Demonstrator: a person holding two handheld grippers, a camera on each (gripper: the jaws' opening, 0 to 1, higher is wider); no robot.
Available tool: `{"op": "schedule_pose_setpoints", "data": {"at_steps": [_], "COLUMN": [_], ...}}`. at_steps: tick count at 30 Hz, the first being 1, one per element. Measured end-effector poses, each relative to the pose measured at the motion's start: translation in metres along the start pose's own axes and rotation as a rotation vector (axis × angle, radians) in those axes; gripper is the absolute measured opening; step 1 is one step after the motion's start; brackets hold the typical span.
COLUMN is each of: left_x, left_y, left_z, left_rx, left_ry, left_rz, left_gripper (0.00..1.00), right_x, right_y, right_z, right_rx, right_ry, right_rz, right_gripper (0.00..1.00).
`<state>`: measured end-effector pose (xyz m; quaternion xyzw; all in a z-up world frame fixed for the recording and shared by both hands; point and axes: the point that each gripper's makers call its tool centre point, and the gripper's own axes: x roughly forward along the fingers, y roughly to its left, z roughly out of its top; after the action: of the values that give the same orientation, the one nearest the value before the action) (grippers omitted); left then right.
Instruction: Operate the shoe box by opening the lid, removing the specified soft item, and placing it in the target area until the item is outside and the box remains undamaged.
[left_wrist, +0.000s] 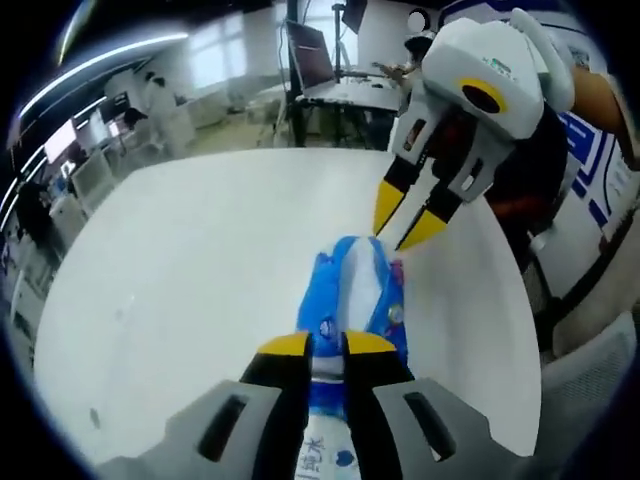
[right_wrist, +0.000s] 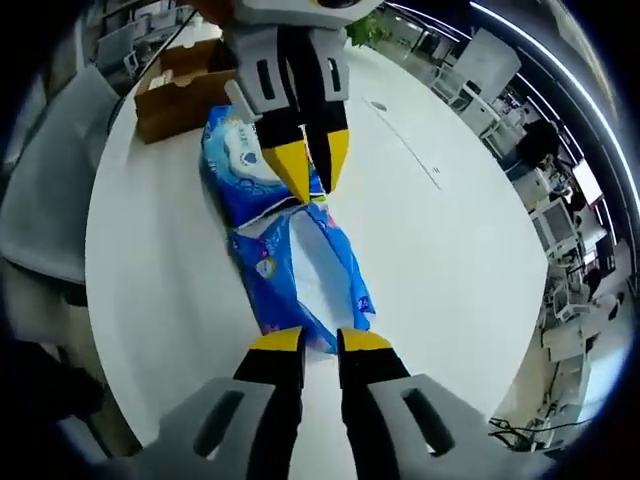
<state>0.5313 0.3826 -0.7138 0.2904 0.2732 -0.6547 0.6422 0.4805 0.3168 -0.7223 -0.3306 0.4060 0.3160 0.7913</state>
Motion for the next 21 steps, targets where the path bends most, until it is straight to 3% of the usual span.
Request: {"op": "schedule_pose_setpoints", "data": {"at_steps": [21], "left_x": [-0.090], "left_y": [-0.022], "left_z": [-0.021], "left_rx": [-0.072], "left_ry": [-0.041], "left_rz": [0.037], "left_gripper": [0.30], "right_x": [-0.042], "right_y": [0.024], "right_z": [0.066], "right_rx": [0.053], "right_ry": [-0.075], "right_rz": [-0.012], "right_gripper": [0.29]}}
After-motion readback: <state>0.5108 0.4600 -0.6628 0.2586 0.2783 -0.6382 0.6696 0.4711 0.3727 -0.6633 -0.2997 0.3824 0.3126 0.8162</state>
